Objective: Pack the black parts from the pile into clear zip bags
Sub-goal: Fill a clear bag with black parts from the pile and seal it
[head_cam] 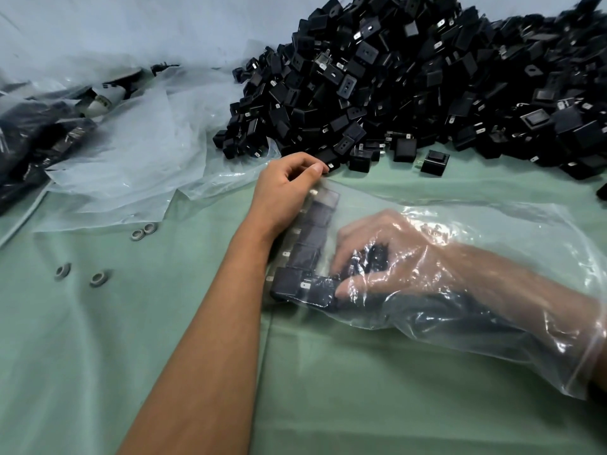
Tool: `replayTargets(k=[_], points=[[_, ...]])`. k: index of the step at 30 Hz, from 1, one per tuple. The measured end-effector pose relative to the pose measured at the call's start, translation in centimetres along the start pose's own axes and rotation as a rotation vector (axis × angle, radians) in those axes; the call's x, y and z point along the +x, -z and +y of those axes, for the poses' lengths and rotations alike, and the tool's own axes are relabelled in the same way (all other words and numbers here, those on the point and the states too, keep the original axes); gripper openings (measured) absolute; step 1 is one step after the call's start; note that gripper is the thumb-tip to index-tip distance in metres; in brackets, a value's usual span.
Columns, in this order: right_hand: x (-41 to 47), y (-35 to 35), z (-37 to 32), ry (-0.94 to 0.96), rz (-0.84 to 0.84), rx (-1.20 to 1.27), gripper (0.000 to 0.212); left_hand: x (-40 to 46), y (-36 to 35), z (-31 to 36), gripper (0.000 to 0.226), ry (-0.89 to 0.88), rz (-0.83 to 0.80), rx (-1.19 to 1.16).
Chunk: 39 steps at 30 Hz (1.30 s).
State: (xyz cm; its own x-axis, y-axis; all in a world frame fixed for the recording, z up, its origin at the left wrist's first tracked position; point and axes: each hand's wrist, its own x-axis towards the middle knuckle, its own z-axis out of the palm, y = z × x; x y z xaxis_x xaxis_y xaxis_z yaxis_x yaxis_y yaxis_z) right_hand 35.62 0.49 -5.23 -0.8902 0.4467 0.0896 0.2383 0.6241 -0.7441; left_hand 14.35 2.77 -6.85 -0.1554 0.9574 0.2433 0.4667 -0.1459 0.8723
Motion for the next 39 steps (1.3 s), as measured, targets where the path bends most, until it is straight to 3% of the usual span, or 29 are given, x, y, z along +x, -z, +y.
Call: replayTargets(k=[5, 7, 9, 12, 14, 16, 18, 22, 24, 26, 30, 32, 36, 39], points=[[0.6, 0.5, -0.3, -0.067, -0.044, -0.071, 0.018, 0.2, 0.0, -0.3, 0.023, 0.004, -0.007, 0.034], [0.9, 0.9, -0.3, -0.088, -0.134, -0.105, 0.026, 0.4, -0.1, -0.5, 0.026, 0.009, 0.002, 0.055], [-0.5, 1.5, -1.0, -0.203, -0.079, -0.132, 0.031, 0.5, -0.1, -0.7, 0.029, 0.023, 0.018, 0.073], [-2.6, 3.5, -1.5, -0.255, -0.145, -0.304, 0.046, 0.6, 0.0, -1.1, 0.034, 0.032, 0.058, 0.097], [-3.5, 4.2, -1.6, -0.268, -0.179, -0.208, 0.048, 0.7, 0.0, -1.3, 0.035, 0.028, 0.081, 0.126], [-4.9, 4.2, -1.0, -0.288, -0.076, -0.016, 0.05, 0.7, -0.1, -1.3, 0.036, 0.008, 0.083, 0.166], [-7.5, 4.8, 0.5, -0.331, 0.054, 0.122, 0.037, 0.7, -0.2, -1.4, 0.037, -0.002, 0.089, 0.203], [-13.4, 8.7, 2.9, -0.329, -0.156, 0.339, 0.039, 0.4, -0.3, -1.1, 0.04, 0.012, 0.109, 0.211], [-15.8, 10.5, 4.0, -0.385, -0.047, 0.41, 0.029, 0.3, -0.2, -1.1, 0.041, 0.039, 0.132, 0.188], [-17.3, 11.8, 4.8, -0.507, 0.182, 0.414, 0.03, 0.2, 0.0, -1.2, 0.044, 0.071, 0.175, 0.184], [-15.7, 13.7, 6.1, -0.657, 0.821, 0.117, 0.036, 0.2, 0.1, -1.0, 0.046, 0.089, 0.253, 0.181], [-12.8, 13.8, 5.9, -0.615, 0.906, 0.047, 0.034, 0.2, 0.0, -1.0, 0.046, 0.086, 0.256, 0.177], [-6.9, 12.9, 4.7, -0.535, 0.658, -0.281, 0.022, 0.3, 0.1, -1.1, 0.047, 0.097, 0.244, 0.18], [-3.7, 12.2, 5.4, -0.51, 0.432, -0.481, 0.029, 0.3, 0.1, -1.2, 0.047, 0.101, 0.244, 0.148]])
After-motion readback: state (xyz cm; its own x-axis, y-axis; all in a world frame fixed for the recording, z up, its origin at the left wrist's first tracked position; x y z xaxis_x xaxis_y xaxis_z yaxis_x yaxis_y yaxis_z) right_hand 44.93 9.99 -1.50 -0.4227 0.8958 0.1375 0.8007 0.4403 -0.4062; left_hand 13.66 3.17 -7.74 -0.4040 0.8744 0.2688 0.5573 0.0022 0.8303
